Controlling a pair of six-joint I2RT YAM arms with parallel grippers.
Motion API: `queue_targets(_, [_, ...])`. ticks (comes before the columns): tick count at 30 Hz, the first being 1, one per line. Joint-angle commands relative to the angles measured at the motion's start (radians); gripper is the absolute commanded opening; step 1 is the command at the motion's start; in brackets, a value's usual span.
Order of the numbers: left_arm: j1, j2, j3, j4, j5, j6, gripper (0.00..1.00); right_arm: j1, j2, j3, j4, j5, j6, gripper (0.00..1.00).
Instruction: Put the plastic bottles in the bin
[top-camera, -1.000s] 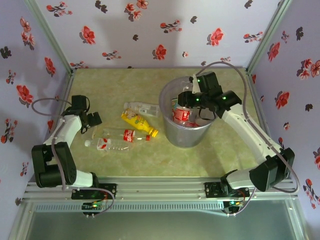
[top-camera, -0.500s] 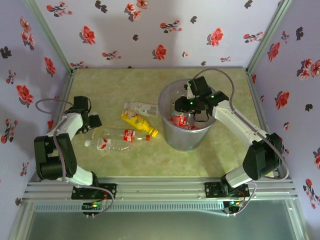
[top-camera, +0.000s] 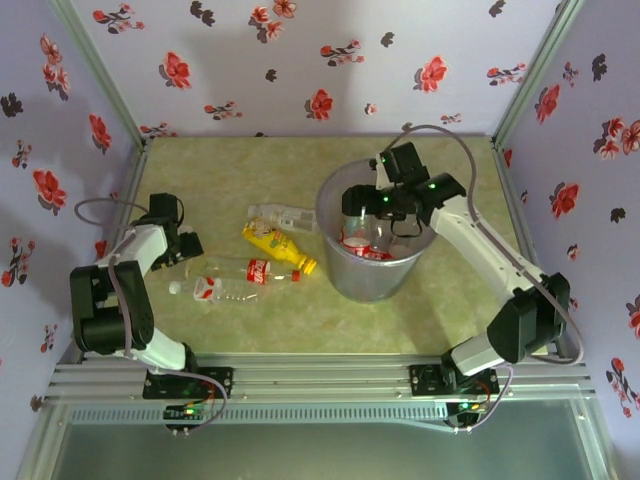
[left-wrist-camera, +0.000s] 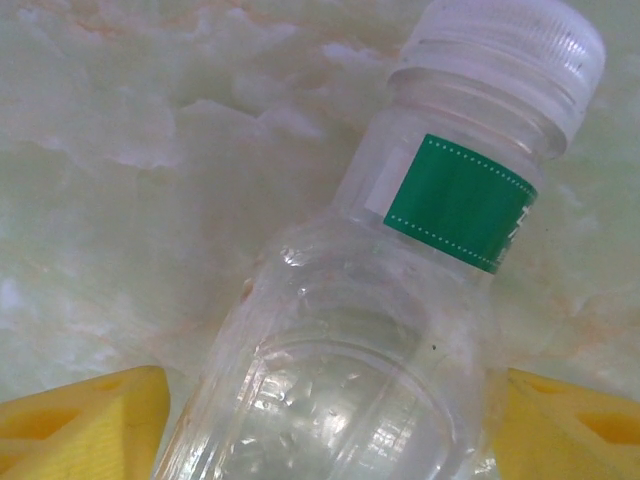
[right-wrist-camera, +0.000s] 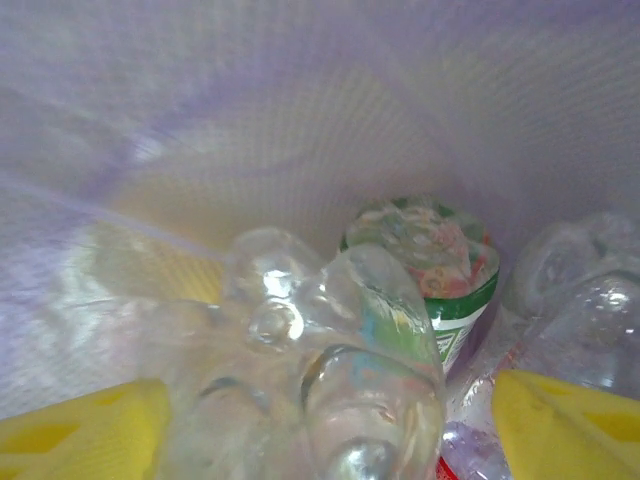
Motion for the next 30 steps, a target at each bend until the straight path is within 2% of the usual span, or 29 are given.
queue_targets(1, [0.005, 0.025, 0.022, 0.002, -0.004, 0.018, 0.80, -0.001, -0.078, 0.052, -0.069, 0.047, -0.050, 0.86])
queue_targets(11, [0.005, 0.065, 0.071, -0.005, -0.002, 0.033, 0.74, -0.007, -0.228, -0.055, 0.033, 0.084, -0.030, 0.86])
queue_targets(14, [0.007, 0.093, 0.090, -0.006, -0.002, 0.035, 0.68, -0.008, -0.259, -0.079, 0.053, 0.087, -0.025, 0.86])
queue_targets(17, [0.003, 0.109, 0.101, -0.006, 0.000, 0.035, 0.66, -0.008, -0.290, -0.095, 0.061, 0.097, -0.025, 0.86])
queue_targets(25, [-0.004, 0.117, 0.121, -0.008, 0.003, 0.037, 0.49, -0.009, -0.330, -0.117, 0.059, 0.118, -0.029, 0.86])
queue_targets(30, [-0.017, 0.074, 0.154, -0.040, 0.005, 0.035, 0.47, -0.009, -0.341, -0.122, 0.064, 0.119, -0.024, 0.86])
